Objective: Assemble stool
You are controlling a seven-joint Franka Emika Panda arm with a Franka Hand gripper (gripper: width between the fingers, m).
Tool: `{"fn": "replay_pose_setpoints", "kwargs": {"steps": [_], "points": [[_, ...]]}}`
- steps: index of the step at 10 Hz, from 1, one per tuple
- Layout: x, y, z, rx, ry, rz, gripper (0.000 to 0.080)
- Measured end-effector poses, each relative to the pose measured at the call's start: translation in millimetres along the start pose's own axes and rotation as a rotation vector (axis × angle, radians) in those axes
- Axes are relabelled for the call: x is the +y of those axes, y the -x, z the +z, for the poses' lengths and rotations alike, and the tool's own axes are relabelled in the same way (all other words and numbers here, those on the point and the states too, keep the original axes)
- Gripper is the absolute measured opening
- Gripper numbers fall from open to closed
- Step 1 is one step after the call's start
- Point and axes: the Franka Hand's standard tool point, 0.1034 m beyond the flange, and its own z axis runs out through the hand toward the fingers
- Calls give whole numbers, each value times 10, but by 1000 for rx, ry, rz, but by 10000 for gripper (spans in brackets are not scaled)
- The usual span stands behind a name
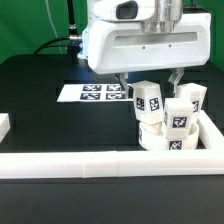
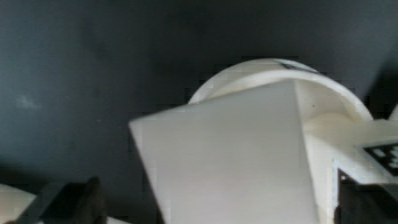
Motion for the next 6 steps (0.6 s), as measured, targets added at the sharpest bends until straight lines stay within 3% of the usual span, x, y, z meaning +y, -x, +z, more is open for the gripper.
{"fn": "replay_pose_setpoints", "kwargs": {"steps": [2,3,4,5,6], "points": [[-28,14,21,2,1,5,649],[-23,14,20,2,1,6,520],[-22,12,19,3,1,6,520],[-23,8,17,4,1,6,381],[-20,9,18,4,1,11,338]]}}
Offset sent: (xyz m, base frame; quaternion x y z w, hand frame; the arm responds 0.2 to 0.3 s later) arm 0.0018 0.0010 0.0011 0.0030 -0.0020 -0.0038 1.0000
